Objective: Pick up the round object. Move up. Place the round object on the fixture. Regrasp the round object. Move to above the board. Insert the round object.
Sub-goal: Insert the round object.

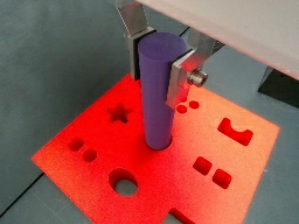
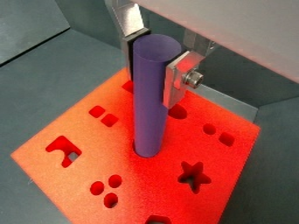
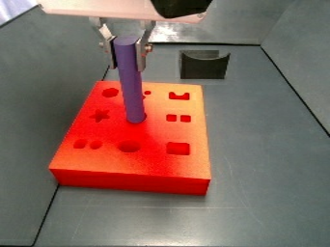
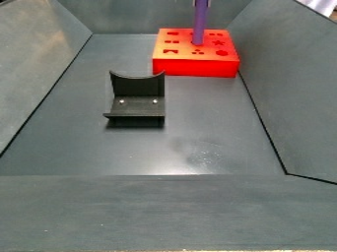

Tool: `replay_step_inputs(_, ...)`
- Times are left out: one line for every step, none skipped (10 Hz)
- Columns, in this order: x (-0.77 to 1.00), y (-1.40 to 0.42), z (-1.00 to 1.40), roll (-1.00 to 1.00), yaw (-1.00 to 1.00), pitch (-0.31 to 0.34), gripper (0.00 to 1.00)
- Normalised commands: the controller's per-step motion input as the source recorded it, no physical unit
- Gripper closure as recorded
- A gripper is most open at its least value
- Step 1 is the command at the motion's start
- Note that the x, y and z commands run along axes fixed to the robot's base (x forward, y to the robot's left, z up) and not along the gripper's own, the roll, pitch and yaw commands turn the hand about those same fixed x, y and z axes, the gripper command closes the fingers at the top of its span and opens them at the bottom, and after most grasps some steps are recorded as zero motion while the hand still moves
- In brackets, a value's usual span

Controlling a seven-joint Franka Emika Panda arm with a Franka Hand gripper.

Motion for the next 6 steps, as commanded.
replay_step_inputs(0.03, 0.0, -0.36, -0.04, -0.09, 0.0, 1.0)
replay_step_inputs(0.01, 0.0, -0.44, 0.0, -0.1, 0.0, 1.0)
replay_step_inputs(0.0, 0.0, -0.53, 0.0, -0.11, 0.0, 1.0)
replay_step_inputs(0.05, 0.0, -0.15, -0.08, -0.03, -0.066, 1.0)
replay_step_inputs(0.0, 0.0, 0.0, -0.02, 0.0, -0.019, 1.0)
replay_step_inputs(0.0, 0.0, 0.0, 0.0, 0.0, 0.0, 1.0)
